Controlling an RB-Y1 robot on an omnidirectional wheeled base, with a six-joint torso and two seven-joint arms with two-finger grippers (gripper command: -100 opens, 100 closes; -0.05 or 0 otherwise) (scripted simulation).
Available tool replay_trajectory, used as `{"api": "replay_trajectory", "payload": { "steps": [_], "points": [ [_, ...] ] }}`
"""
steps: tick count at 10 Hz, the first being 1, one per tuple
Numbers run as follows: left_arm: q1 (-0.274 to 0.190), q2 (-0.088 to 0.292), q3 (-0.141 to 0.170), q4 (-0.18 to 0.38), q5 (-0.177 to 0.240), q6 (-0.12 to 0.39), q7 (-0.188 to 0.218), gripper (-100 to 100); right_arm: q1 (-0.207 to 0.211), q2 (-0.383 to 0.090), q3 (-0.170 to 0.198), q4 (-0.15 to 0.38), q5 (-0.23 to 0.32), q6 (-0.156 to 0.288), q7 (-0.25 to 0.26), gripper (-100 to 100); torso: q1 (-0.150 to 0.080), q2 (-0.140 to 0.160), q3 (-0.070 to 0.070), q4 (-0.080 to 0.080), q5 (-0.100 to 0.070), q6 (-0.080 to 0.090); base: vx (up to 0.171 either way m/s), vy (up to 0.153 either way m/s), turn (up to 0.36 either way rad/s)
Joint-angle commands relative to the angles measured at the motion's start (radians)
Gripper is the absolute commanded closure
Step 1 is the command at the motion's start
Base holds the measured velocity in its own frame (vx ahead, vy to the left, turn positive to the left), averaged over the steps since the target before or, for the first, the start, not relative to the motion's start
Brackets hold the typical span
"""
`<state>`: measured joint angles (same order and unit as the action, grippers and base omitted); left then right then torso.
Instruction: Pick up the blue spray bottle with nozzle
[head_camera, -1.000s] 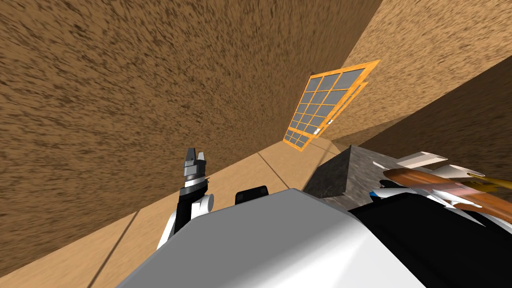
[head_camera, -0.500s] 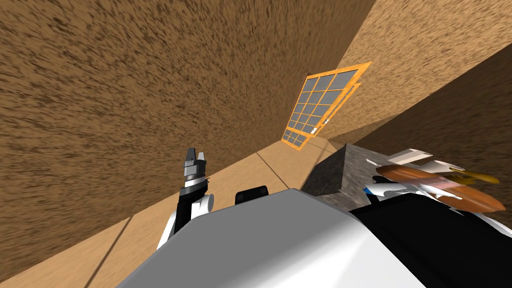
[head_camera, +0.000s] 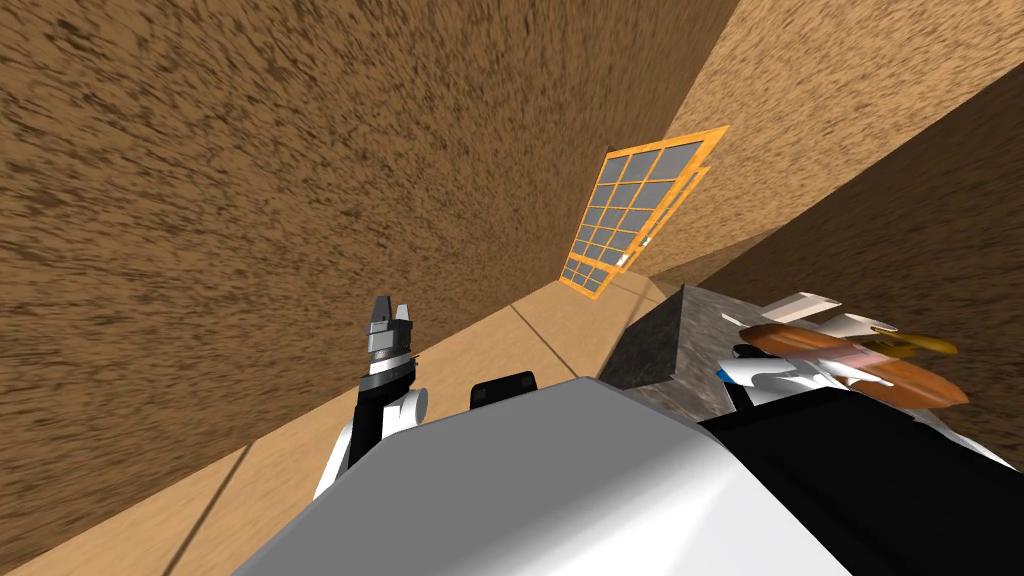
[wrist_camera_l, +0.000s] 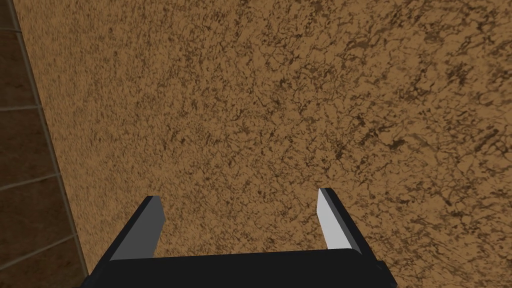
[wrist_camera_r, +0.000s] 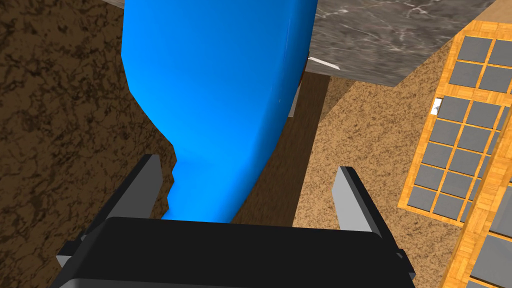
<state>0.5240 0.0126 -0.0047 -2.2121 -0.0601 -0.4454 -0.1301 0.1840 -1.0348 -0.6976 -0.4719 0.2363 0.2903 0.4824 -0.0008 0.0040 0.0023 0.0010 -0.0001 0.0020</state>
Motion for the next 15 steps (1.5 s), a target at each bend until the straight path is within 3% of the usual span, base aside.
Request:
{"api": "replay_trajectory", "payload": {
  "steps": [1,6,7,8,12,13,14,15],
  "points": [
    [0.0,0.0,0.0,0.0,0.0,0.0,0.0,0,-0.011,0.017,-0.025,-0.042,0.006,0.027,0.037,-100,0.0,0.0,0.0,0.0,0.0,0.0,0.0,-0.016,-0.09],
    [0.0,0.0,0.0,0.0,0.0,0.0,0.0,0,-0.059,0.059,-0.096,-0.123,0.037,0.08,0.139,-100,-0.001,0.0,0.0,0.0,0.0,0.0,0.001,-0.024,-0.077],
    [0.0,0.0,0.0,0.0,0.0,0.0,0.0,0,-0.054,0.049,-0.084,-0.102,0.032,0.064,0.119,-100,-0.001,0.0,0.0,0.0,0.0,0.0,0.001,-0.008,-0.021],
    [0.0,0.0,0.0,0.0,0.0,0.0,0.0,0,-0.054,0.051,-0.086,-0.104,0.032,0.067,0.125,100,0.0,0.0,0.0,0.0,0.0,0.0,-0.001,-0.003,-0.013],
    [0.0,0.0,0.0,0.0,0.0,0.0,0.0,0,-0.055,0.049,-0.087,-0.104,0.031,0.067,0.122,100,-0.001,-0.002,-0.001,-0.001,-0.001,-0.002,0.0,0.0,0.0],
    [0.0,0.0,0.0,0.0,0.0,0.0,0.0,0,-0.055,0.049,-0.087,-0.105,0.031,0.067,0.122,0,-0.001,-0.002,-0.001,-0.001,-0.001,-0.001,0.0,0.0,0.0],
    [0.0,0.0,0.0,0.0,0.0,0.0,0.0,0,-0.027,0.031,-0.049,-0.071,0.016,0.045,0.072,100,-0.001,-0.002,-0.001,-0.001,-0.001,-0.001,0.003,0.027,0.157],
    [0.0,0.0,0.0,0.0,0.0,0.0,0.0,0,-0.027,0.031,-0.049,-0.071,0.016,0.045,0.071,100,0.001,-0.002,-0.002,-0.001,-0.003,-0.004,0.0,0.029,0.099]
  ]
}}
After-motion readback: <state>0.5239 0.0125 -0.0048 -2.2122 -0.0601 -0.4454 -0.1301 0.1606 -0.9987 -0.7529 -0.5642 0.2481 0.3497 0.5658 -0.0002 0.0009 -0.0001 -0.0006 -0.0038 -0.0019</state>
